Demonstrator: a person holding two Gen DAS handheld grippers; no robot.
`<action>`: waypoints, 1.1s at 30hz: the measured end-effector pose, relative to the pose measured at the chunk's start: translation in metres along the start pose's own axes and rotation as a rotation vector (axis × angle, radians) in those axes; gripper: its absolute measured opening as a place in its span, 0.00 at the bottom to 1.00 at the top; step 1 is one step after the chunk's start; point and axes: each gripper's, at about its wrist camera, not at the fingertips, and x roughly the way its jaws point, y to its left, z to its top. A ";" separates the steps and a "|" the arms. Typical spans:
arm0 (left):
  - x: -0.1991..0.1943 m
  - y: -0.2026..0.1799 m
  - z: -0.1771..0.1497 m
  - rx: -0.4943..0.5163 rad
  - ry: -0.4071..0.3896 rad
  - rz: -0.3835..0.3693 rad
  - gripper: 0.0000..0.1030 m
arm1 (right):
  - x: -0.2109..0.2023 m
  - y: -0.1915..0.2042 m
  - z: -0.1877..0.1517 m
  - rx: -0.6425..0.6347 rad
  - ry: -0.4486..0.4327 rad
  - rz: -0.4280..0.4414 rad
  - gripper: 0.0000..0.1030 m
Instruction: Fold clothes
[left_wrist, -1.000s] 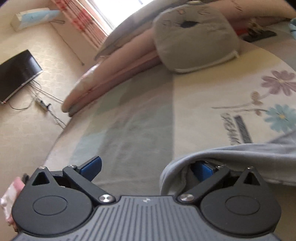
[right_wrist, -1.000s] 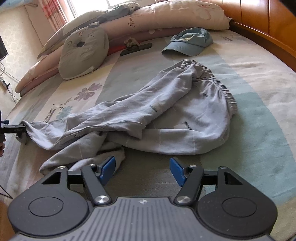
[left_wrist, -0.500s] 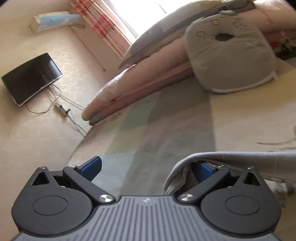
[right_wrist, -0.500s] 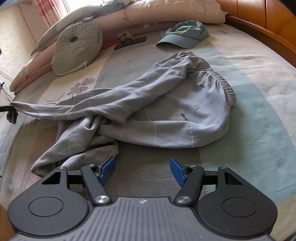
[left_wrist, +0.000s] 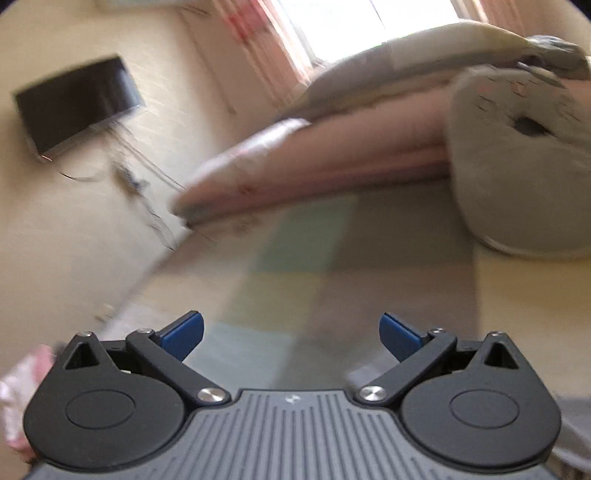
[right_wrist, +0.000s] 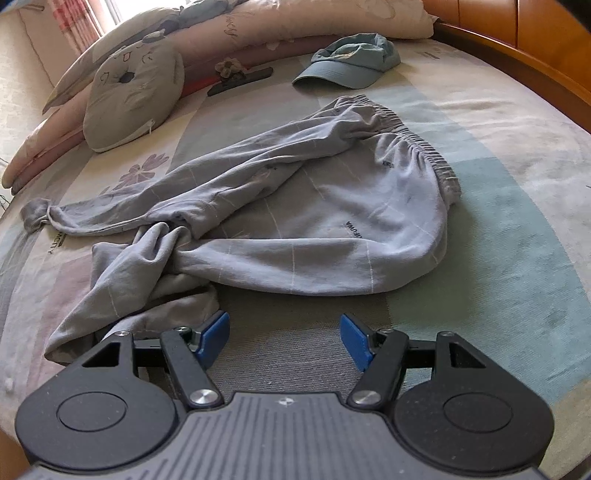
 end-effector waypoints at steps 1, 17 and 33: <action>0.001 -0.003 -0.009 0.010 0.014 -0.035 0.98 | 0.001 0.001 0.000 -0.002 0.002 0.002 0.69; -0.107 -0.102 -0.126 0.275 0.066 -0.546 0.99 | 0.013 0.015 -0.016 -0.016 0.026 0.094 0.79; -0.276 -0.193 -0.163 0.495 -0.107 -0.878 0.99 | -0.011 0.032 -0.031 -0.160 -0.010 0.180 1.00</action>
